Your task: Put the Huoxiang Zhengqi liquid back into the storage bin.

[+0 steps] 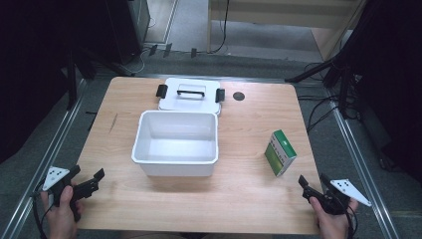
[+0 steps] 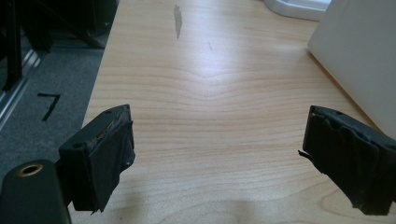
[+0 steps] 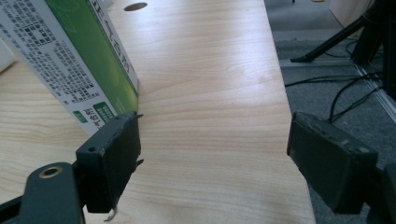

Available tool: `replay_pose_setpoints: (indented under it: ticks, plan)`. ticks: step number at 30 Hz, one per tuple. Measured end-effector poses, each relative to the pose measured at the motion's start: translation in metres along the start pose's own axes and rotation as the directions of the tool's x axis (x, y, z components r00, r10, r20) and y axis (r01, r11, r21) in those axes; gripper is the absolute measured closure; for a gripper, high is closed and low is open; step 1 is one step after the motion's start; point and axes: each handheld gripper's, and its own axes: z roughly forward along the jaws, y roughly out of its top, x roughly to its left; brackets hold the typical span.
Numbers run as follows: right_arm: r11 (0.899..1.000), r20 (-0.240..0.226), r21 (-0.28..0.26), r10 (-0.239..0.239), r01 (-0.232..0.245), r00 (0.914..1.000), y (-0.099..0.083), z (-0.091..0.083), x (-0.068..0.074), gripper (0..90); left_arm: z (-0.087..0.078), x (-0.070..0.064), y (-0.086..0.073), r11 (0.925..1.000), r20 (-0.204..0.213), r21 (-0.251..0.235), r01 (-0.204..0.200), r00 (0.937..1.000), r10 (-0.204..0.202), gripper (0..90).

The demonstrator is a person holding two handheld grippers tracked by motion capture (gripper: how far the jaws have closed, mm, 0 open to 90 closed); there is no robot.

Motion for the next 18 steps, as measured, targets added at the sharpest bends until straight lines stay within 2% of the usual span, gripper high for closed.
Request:
replay_pose_setpoints:
  ticks: [4, 5, 9, 10, 11, 12, 15, 16, 17, 18]
  plan:
    - [0.999, 0.014, 0.036, 0.003, -0.004, 0.9999, 0.003, -0.001, 0.0, 19.2, 0.0, 0.0, 0.0, 1.0, 0.001, 0.002, 0.001, 1.0, -0.001, 9.8]
    - [0.998, 0.025, 0.059, -0.041, 0.039, 0.9989, 0.005, -0.002, 0.003, 19.7, 0.0, 0.0, 0.0, 1.0, 0.005, 0.004, -0.004, 1.0, 0.004, 9.8]
    - [0.995, -0.001, 0.069, -0.074, 0.074, 0.9973, 0.013, -0.008, 0.007, 19.8, 0.0, 0.0, 0.0, 1.0, 0.006, 0.005, -0.003, 1.0, 0.003, 9.8]
    - [0.99, -0.008, 0.093, -0.103, 0.104, 0.9946, 0.018, -0.011, 0.01, 19.6, 0.0, 0.0, 0.0, 1.0, 0.008, 0.006, 0.002, 1.0, -0.002, 9.8]
    - [0.99, -0.008, 0.093, -0.103, 0.104, 0.9946, 0.018, -0.011, 0.01, 19.6, 0.0, 0.0, 0.0, 1.0, 0.008, 0.006, 0.002, 1.0, -0.002, 9.8]
    - [0.983, -0.023, 0.122, -0.135, 0.137, 0.9905, 0.024, -0.013, 0.013, 19.5, 0.0, 0.0, 0.0, 1.0, 0.008, 0.008, 0.0, 1.0, -0.001, 9.8]
    - [0.964, -0.034, 0.192, -0.179, 0.182, 0.9832, 0.034, -0.014, 0.018, 19.0, 0.001, 0.0, 0.0, 0.9999, 0.002, 0.012, 0.0, 1.0, 0.0, 9.8]
    - [0.964, -0.034, 0.192, -0.179, 0.182, 0.9832, 0.034, -0.014, 0.018, 19.0, 0.001, 0.0, 0.0, 0.9999, 0.002, 0.012, 0.0, 1.0, 0.0, 9.8]
    - [0.956, -0.037, 0.217, -0.195, 0.198, 0.9801, 0.038, -0.014, 0.02, 19.1, 0.001, 0.0, 0.0, 0.9999, 0.001, 0.011, 0.001, 1.0, -0.001, 9.8]
    - [0.936, -0.049, 0.265, -0.228, 0.233, 0.9724, 0.045, -0.014, 0.024, 19.0, 0.001, 0.0, 0.0, 0.9999, 0.0, 0.011, 0.001, 1.0, -0.001, 9.8]
